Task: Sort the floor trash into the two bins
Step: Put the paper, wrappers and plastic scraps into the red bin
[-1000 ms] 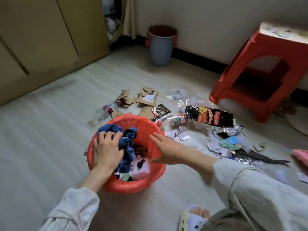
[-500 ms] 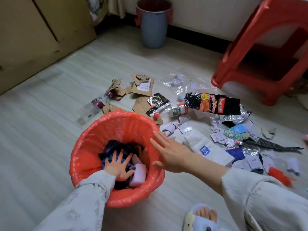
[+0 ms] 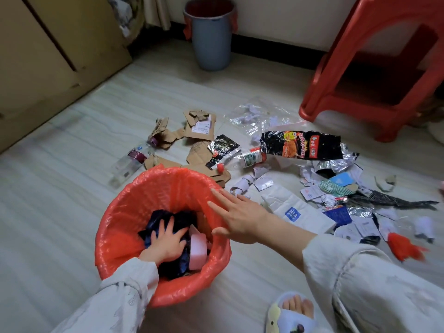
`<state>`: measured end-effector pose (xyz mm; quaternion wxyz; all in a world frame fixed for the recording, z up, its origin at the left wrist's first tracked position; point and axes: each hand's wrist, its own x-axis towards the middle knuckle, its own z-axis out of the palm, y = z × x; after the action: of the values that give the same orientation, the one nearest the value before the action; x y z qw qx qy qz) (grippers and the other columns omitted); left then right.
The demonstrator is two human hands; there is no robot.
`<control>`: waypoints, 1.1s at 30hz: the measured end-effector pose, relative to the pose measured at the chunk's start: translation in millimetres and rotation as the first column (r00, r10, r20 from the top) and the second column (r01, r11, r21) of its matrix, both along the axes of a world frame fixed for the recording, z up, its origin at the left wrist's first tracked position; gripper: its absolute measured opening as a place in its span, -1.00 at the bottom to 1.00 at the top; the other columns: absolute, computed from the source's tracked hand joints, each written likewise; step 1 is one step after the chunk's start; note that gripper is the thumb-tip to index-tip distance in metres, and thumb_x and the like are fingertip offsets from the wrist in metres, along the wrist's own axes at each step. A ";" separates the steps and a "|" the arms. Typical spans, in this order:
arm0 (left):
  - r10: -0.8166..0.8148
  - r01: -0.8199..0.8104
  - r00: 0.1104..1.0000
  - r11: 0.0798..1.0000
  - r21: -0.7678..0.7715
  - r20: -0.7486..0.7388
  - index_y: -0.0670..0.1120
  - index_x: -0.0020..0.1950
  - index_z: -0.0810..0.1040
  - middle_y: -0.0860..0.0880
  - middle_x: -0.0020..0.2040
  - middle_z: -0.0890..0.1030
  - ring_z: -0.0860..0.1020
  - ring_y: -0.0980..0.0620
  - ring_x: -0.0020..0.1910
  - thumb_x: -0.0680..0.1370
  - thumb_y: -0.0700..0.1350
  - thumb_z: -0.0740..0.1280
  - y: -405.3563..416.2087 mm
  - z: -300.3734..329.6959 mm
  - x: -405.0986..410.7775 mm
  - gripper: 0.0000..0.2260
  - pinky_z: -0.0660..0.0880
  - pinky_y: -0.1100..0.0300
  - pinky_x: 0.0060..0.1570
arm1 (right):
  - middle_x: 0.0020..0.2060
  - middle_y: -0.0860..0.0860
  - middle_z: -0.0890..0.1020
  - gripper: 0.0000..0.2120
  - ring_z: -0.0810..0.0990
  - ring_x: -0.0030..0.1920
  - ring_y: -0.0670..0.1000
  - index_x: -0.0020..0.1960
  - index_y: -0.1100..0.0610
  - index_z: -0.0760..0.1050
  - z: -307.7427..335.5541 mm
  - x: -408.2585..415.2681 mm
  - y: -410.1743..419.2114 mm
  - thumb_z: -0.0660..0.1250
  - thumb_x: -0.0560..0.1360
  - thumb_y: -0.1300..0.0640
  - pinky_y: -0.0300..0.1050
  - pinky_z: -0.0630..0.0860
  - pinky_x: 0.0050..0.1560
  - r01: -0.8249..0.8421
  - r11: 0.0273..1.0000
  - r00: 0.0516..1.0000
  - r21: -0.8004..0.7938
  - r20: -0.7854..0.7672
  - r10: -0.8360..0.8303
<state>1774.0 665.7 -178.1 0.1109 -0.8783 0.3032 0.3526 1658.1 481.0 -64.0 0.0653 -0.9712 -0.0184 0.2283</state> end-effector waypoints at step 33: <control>-0.916 0.842 0.367 0.254 -0.476 0.161 -0.05 0.39 0.33 -0.10 0.37 0.33 0.27 -0.09 0.37 0.56 -0.17 0.16 -405.1 25.4 -354.6 -0.62 0.29 0.05 0.31 | 0.41 0.15 0.31 -0.47 0.31 0.39 0.15 0.48 0.16 0.10 -84.8 -473.9 -265.1 0.15 0.58 0.03 -0.03 0.29 0.30 0.969 0.226 0.201 -0.096 -0.222 -0.954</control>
<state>1419.4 260.6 -152.7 0.0423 -0.5248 0.8249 0.2057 1184.3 215.9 -148.8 0.2261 -0.7344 0.5894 0.2496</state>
